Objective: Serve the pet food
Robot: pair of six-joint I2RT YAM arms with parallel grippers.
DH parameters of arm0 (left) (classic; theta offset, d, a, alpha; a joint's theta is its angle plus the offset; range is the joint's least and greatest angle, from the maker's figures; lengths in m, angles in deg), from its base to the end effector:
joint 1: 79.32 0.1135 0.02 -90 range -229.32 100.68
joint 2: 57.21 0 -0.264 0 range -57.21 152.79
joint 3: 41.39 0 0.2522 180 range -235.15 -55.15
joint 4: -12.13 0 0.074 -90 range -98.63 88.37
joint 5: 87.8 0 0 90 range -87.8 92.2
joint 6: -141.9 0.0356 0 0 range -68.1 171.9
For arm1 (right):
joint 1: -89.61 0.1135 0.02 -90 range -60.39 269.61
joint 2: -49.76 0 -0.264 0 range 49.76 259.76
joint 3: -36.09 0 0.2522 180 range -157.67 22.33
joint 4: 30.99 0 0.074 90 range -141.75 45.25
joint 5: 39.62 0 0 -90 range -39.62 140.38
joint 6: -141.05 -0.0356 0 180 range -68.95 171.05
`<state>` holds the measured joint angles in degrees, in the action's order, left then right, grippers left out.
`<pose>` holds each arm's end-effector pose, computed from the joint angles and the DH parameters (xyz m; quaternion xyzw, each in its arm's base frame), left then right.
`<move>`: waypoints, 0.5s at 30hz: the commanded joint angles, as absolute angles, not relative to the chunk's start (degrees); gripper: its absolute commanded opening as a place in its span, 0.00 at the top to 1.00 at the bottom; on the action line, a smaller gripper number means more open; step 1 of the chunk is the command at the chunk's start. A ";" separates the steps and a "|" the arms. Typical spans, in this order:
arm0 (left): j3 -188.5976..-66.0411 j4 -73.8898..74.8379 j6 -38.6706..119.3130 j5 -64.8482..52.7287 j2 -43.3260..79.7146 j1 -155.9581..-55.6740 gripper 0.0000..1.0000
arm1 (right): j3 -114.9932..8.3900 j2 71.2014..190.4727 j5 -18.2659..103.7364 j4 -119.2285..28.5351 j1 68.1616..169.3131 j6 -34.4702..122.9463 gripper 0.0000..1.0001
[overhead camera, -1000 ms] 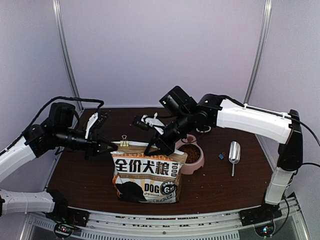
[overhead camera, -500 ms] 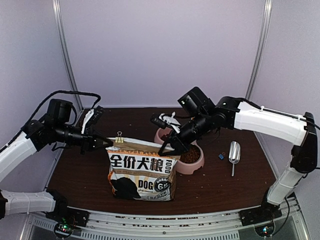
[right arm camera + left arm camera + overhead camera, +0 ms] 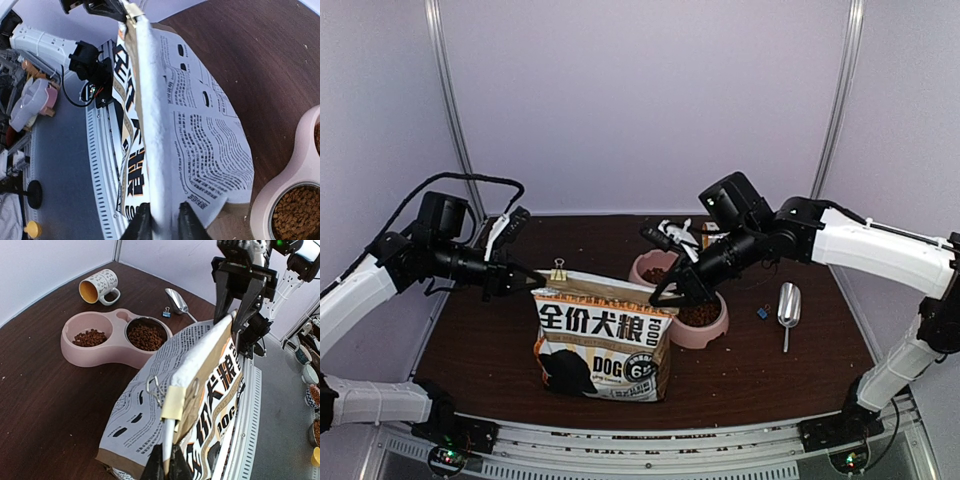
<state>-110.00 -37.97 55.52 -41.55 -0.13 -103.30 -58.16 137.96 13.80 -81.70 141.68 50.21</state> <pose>0.1742 -0.1044 0.3233 0.3564 0.7734 -0.4016 0.3370 0.1895 0.2776 0.3318 -0.4878 0.7377 0.4223 0.1986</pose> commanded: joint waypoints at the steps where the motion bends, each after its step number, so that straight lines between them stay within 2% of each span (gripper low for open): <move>1: -116.21 -29.34 56.47 -38.58 0.67 -100.43 1.00 | -55.61 135.06 15.25 -84.60 140.76 48.82 0.92; 2: -116.57 -29.23 56.47 -38.51 1.03 -100.35 1.00 | -55.36 134.81 15.41 -84.34 140.70 48.61 0.98; 4: -116.98 -29.03 56.47 -38.20 1.65 -100.34 1.00 | -55.07 134.02 15.83 -83.82 140.68 48.23 1.00; 5: -117.13 -28.91 56.33 -37.97 1.86 -100.27 1.00 | -54.91 133.52 16.17 -83.36 140.69 47.98 0.95; 6: -117.25 -28.62 56.04 -37.67 1.99 -100.17 1.00 | -54.66 132.87 16.64 -82.72 140.55 47.64 0.86; 7: -117.36 -28.40 55.67 -37.18 2.10 -100.22 0.99 | -54.26 131.96 17.24 -81.95 140.42 47.11 0.73; 9: -117.54 -27.99 55.19 -36.35 2.07 -100.19 0.80 | -52.80 129.44 19.39 -80.07 139.77 45.62 0.50; 12: -116.79 -26.68 54.18 -33.50 0.61 -100.07 0.56 | -49.49 125.26 22.55 -76.93 137.67 42.44 0.36; 15: -113.97 -23.40 52.46 -27.41 -3.40 -99.97 0.29 | -44.59 120.88 29.48 -75.10 135.23 39.43 0.32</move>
<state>-114.72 -32.63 54.82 -35.67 1.46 -100.68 -49.52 125.79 19.85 -78.31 137.97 44.11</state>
